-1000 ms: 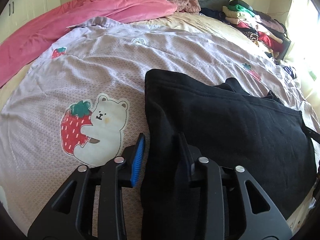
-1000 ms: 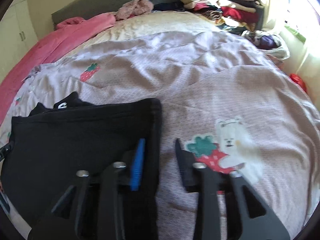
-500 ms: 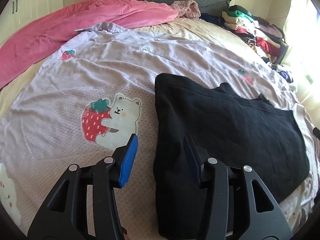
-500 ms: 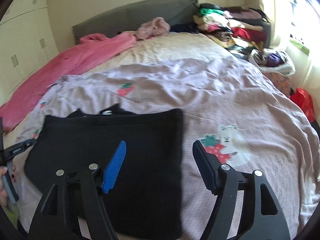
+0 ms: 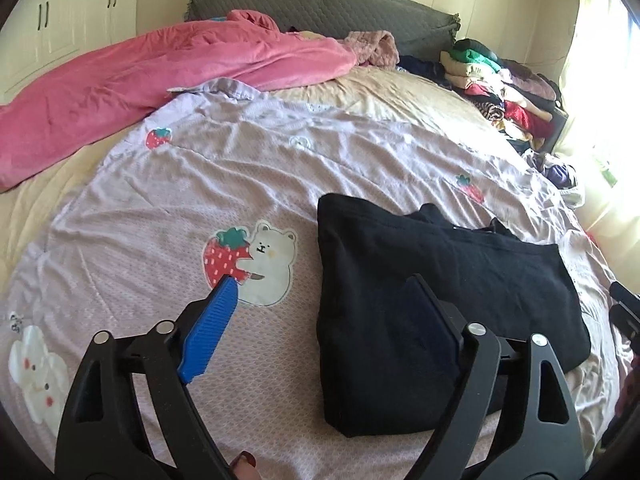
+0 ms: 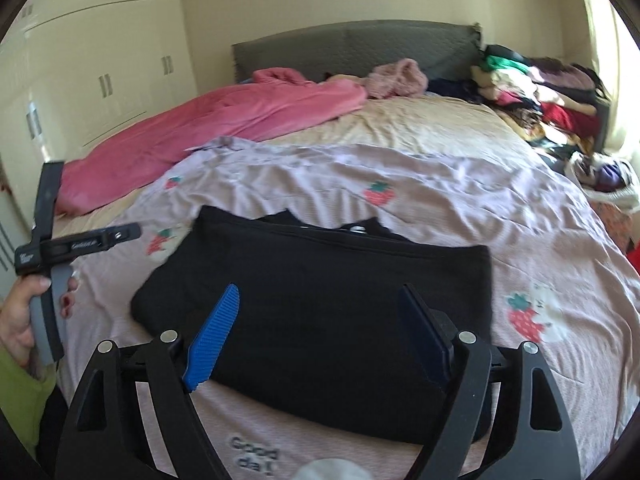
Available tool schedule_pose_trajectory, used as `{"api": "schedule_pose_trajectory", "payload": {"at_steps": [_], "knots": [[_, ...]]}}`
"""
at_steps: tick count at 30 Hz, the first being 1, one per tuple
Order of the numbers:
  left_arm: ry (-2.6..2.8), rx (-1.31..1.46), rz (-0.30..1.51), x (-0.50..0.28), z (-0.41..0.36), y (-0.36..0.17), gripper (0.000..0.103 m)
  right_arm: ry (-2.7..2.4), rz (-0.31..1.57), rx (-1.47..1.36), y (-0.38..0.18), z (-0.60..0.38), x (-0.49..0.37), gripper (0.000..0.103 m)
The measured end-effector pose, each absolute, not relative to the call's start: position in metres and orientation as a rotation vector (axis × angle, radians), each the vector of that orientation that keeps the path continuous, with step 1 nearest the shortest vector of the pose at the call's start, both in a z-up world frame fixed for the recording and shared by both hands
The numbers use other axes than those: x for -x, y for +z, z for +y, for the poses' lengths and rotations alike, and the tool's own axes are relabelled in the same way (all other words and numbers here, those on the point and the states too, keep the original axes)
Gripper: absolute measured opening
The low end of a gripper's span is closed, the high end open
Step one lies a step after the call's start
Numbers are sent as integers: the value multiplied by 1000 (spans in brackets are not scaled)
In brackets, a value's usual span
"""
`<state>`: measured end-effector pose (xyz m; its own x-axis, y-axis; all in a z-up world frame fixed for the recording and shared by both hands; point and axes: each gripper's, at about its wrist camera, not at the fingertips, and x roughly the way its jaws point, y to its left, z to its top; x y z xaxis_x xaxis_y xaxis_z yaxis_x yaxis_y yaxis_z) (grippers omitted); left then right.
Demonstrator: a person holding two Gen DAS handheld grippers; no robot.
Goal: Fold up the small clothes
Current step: 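Open both tools and withdraw them from the folded sweatshirt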
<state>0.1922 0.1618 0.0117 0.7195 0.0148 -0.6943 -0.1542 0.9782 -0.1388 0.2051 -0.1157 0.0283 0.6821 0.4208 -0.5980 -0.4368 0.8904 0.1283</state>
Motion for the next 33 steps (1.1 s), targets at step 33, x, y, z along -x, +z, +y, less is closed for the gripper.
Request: {"api": "schedule_pose_trajectory", "payload": {"at_steps": [33], "knots": [[103,259,869,-231,189,-18,93,707,690,492,-50,56,-172,86]]}}
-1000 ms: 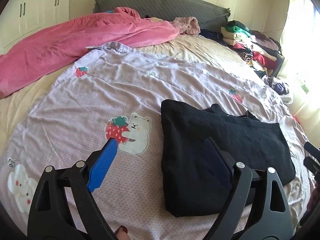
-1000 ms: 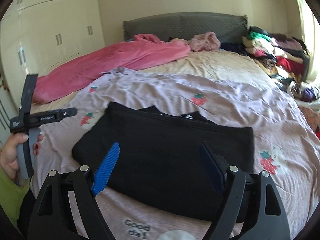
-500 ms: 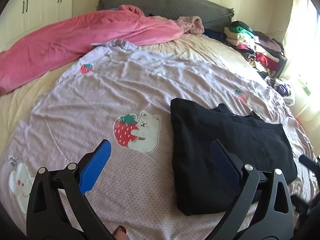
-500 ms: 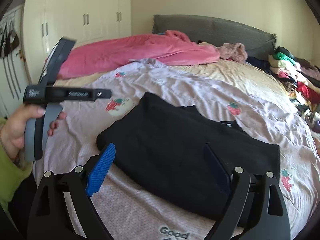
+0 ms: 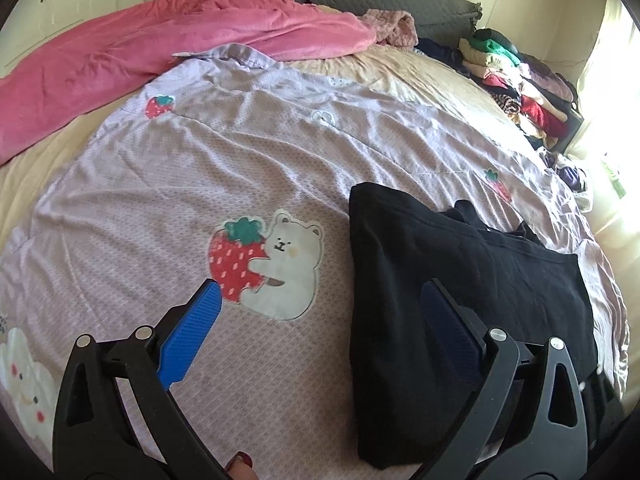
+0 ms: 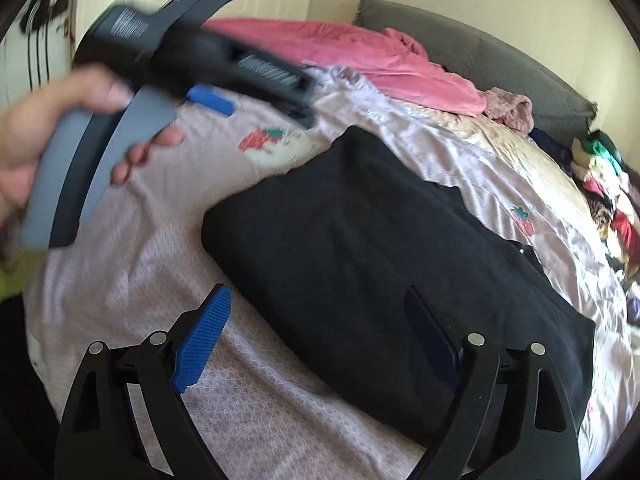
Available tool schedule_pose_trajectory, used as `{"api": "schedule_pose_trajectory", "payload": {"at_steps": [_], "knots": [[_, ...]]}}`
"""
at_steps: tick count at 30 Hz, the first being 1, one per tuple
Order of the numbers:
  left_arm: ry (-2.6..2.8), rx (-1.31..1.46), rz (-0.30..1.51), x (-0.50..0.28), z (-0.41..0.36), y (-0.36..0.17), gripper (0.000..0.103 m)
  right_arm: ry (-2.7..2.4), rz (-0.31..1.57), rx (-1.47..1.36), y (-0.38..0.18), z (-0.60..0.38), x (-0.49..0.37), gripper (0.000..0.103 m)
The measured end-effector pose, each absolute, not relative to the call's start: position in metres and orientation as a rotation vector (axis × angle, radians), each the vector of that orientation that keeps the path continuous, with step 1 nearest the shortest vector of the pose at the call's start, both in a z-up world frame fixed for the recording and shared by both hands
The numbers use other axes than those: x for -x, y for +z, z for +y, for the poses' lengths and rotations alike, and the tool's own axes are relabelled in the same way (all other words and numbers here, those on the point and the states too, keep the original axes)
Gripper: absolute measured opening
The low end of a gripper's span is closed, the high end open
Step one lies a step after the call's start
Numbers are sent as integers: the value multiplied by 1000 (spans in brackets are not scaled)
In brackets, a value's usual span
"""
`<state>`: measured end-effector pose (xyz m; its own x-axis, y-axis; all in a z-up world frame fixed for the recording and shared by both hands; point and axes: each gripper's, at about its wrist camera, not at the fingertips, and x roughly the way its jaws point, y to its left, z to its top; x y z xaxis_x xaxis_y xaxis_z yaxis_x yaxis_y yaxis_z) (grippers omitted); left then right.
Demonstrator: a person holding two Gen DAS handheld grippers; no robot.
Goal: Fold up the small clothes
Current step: 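Open both tools and withdraw them from the folded sweatshirt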
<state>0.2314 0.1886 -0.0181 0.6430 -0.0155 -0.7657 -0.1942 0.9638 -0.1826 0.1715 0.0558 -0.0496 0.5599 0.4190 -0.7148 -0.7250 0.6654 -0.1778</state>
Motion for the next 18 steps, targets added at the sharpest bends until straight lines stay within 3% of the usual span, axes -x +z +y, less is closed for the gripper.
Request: {"api": "schedule_pose_trajectory", "payload": {"at_steps": [7,16,18], "knots": [[70,242,928,-256,176,-37,93,689,691,605,-78,72,-172,71],[66,248,957,-265,173,-54,93,660,641,645,-85,83,-182,71],[65,233,956,-265,171,-55,93,657,626,647,-85,85,-185,64]]}}
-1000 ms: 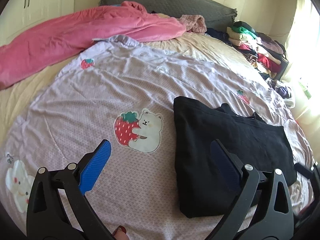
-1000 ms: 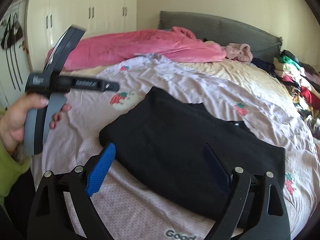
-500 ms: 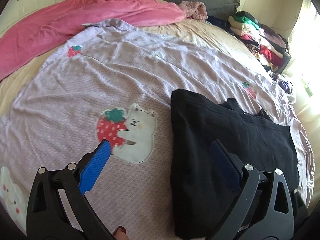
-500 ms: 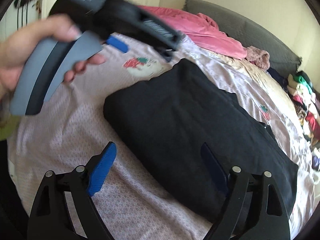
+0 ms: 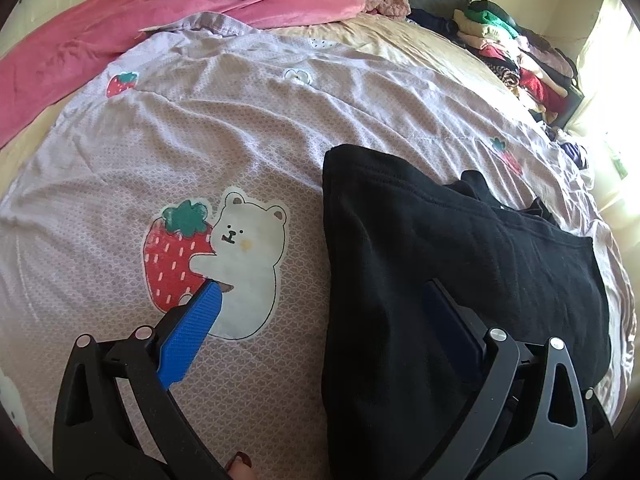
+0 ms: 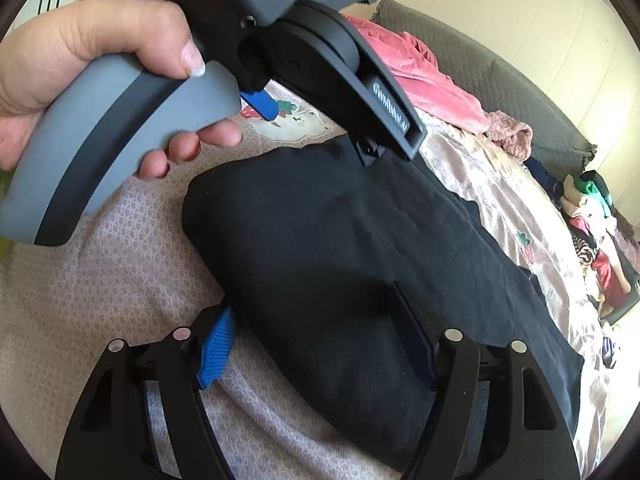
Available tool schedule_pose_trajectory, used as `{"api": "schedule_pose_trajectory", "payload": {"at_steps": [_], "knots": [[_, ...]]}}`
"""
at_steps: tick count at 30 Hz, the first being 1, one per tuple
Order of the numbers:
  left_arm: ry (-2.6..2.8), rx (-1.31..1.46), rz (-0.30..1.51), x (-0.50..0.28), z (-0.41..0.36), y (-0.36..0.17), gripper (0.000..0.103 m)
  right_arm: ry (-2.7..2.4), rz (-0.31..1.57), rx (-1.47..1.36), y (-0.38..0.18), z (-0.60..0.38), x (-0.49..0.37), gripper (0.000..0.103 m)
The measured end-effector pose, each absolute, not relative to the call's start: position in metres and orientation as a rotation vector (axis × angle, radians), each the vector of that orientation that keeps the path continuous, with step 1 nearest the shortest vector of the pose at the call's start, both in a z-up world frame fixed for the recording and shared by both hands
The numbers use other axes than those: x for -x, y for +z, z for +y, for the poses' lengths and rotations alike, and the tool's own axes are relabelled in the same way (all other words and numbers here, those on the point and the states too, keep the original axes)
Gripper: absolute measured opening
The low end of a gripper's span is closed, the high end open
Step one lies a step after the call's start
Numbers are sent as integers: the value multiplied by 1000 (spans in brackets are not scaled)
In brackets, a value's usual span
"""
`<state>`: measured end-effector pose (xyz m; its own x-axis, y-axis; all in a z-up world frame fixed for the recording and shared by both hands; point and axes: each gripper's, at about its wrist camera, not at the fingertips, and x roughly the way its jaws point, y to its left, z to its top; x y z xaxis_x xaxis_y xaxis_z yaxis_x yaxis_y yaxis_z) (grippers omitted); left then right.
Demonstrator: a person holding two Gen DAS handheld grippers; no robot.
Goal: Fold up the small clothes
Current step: 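Open both tools and withdraw them from the folded sweatshirt, then grasp the black bundle edge with both tools and fold it over in half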
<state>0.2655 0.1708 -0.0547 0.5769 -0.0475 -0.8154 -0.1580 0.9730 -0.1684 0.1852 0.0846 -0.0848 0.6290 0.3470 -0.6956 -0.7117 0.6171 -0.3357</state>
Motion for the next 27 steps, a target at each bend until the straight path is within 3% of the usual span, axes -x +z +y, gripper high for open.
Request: {"api": "schedule_pose_trajectory", "payload": {"at_steps": [5,7,17,19,22,27], "knots": [[37,268,973,-269,171,-59,93,687,611,605,-78,78,-189,21],[26,283,971,-269,171,-60,93,707,612,545,-72,71,-193,10],[-92,470,987,-266,164,-57,90,730,532,348,-44,34,-187,7],[-118,475,985,-265,155,-53,66,721,520,323,-39,26,-185,7],[-158,459,978,-265,136,-43,42,699,500,292,-34,14,-184,7],[-161,375,917,-256,107,-12,32,646,447,222,-22,-15,-175,7]]}}
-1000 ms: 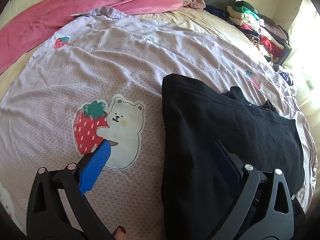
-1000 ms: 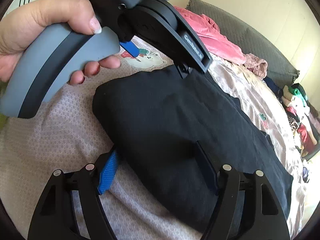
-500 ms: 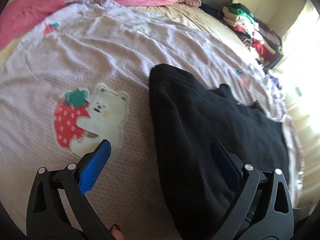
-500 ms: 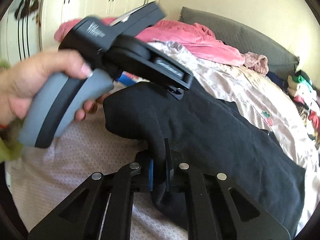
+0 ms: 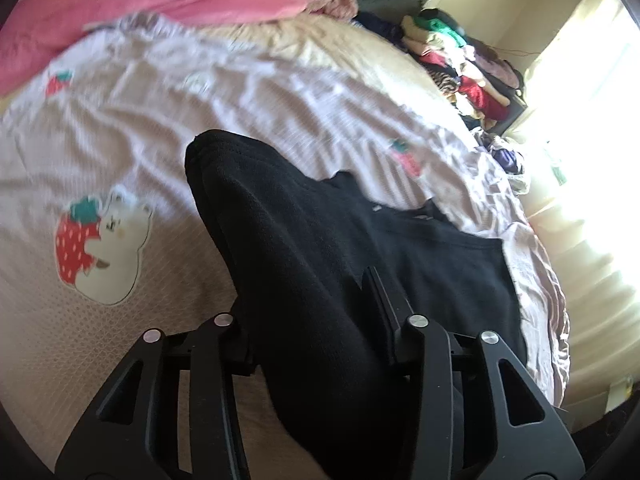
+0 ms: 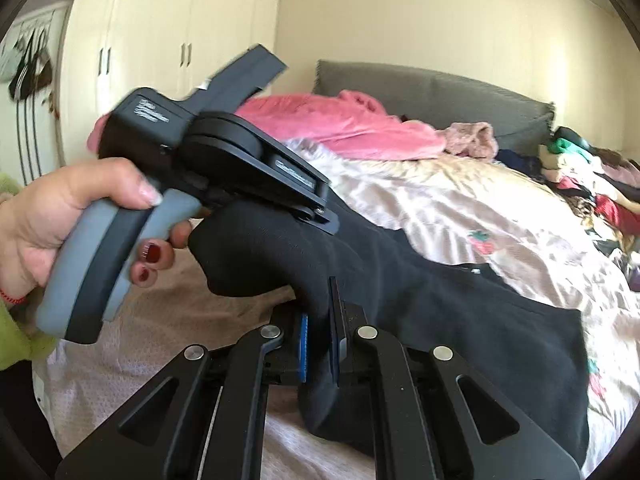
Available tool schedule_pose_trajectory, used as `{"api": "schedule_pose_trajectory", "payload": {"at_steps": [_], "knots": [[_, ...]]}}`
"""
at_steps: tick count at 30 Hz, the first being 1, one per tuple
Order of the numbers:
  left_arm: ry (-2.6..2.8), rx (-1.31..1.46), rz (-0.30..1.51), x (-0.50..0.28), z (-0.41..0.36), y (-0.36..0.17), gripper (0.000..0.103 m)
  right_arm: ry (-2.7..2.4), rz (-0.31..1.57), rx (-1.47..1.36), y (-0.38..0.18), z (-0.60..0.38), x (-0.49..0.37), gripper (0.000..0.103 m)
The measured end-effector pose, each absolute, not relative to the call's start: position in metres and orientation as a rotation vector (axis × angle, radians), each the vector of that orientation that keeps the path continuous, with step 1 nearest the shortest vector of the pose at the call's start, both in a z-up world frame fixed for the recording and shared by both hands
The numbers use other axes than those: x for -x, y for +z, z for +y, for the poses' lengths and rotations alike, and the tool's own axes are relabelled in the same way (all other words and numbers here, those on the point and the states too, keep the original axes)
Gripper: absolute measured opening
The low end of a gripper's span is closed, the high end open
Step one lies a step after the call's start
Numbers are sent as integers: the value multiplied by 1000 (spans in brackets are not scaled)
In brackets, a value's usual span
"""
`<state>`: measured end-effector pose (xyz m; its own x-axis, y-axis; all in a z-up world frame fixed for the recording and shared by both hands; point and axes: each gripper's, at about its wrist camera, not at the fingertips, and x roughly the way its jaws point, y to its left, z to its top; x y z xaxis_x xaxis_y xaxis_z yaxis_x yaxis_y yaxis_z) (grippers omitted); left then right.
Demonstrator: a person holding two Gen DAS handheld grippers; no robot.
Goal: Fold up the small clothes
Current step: 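Grasp the black bundle edge with both tools and fold it over in half, then lay the folded half down and open both tools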
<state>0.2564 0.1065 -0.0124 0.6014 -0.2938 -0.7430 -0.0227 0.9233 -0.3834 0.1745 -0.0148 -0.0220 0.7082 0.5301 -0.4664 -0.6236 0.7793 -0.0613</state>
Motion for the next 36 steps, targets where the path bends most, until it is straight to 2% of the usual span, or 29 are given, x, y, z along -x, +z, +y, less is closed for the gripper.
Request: {"api": "schedule_pose_trajectory", "payload": {"at_steps": [7,15,30,32,33,34,36], "knots": [[-198,300,853,-251,63,28,30,562,413,99,-13,-62,-162,6],[-231,243,838,-248,6,46,30,483,411,-15,-14,-115,-148,6],[-284,192,909,-260,-77,22,30,390,471,-141,-42,-177,-136,6],[-294,217,929,-261,-78,16,40,377,490,-157,-47,-183,-137,6],[-306,243,950,-262,-77,12,58,364,500,-170,-51,-187,-138,6],[-313,258,953,-261,-77,10,64,354,507,-179,-53,-190,-139,6],[-336,282,957,-259,-74,6,64,333,535,-205,-58,-197,-143,6]]}}
